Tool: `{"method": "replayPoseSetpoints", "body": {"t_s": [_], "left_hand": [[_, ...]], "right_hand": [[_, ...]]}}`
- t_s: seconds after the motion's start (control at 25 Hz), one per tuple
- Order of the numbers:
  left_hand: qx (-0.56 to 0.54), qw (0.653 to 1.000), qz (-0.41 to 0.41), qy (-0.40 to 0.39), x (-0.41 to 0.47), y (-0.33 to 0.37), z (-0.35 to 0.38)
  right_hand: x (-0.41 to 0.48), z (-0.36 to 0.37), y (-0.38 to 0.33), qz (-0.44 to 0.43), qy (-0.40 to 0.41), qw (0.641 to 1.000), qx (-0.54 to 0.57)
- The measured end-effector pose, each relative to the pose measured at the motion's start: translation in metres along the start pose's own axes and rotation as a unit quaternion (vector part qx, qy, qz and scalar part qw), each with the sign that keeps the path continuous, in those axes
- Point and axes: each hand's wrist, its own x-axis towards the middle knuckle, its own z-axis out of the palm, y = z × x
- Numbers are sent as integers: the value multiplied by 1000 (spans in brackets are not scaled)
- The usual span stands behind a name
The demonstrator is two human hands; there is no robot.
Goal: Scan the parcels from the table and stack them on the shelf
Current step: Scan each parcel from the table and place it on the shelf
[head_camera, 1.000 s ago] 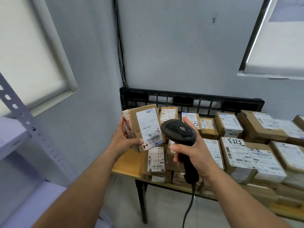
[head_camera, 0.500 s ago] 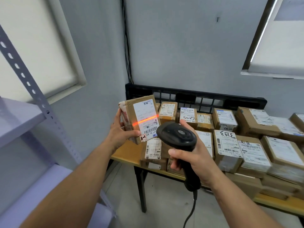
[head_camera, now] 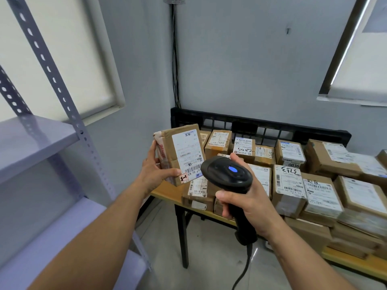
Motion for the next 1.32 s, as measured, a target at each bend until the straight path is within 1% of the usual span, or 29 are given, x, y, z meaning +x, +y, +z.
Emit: {"method": "replayPoseSetpoints", "body": {"t_s": [0.32, 0.48, 0.72, 0.88, 0.96, 1.12, 1.32], "left_hand": [[-11, 999, -7, 36, -32, 2, -5], [-38, 996, 10, 75, -53, 11, -24], [-55, 984, 34, 169, -70, 37, -83], [-62, 975, 35, 209, -76, 44, -125], [-69, 969, 28, 236, -81, 44, -147], [-54, 951, 9, 304, -90, 43, -194], [-46, 930, -42, 362, -96, 28, -265]], "right_hand": [[-11, 2, -6, -16, -16, 999, -23], [-4, 13, -14, -59, -33, 997, -47], [27, 51, -34, -126, -84, 987, -47], [50, 87, -47, -143, -129, 981, -25], [61, 109, -52, -150, -155, 976, -22], [80, 153, -61, -134, -192, 972, 1], [110, 215, -69, -141, -221, 965, 12]]}}
